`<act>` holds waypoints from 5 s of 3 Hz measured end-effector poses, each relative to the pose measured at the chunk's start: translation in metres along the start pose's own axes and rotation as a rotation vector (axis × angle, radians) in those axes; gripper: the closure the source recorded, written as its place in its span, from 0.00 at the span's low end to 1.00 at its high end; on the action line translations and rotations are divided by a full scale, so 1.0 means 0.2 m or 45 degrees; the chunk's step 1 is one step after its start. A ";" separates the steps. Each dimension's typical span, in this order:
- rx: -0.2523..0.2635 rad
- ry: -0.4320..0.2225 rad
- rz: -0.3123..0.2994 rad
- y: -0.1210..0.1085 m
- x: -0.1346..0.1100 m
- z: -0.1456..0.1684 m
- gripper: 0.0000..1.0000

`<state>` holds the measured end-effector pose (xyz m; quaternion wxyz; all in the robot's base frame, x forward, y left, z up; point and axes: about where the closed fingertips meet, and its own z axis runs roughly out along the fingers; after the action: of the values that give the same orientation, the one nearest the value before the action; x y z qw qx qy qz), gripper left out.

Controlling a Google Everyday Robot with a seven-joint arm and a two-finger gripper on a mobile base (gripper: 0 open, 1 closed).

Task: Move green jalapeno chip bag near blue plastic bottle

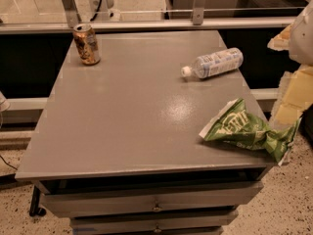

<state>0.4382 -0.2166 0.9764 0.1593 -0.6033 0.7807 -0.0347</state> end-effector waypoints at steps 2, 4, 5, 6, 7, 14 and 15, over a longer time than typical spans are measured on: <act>-0.002 -0.023 0.008 -0.01 0.00 0.01 0.00; -0.107 -0.121 0.125 0.08 -0.03 0.31 0.00; -0.166 -0.139 0.177 0.11 -0.01 0.48 0.00; -0.217 -0.143 0.209 0.16 0.00 0.58 0.00; -0.249 -0.156 0.231 0.20 0.01 0.64 0.17; 0.056 -0.330 0.161 -0.45 -0.27 0.55 1.00; 0.121 -0.373 0.107 -0.60 -0.37 0.52 1.00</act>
Offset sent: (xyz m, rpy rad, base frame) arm 0.0040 -0.0007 -0.0082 0.0478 0.0182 -0.0021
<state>0.5960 -0.1629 0.9222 0.3010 -0.5606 0.7711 0.0234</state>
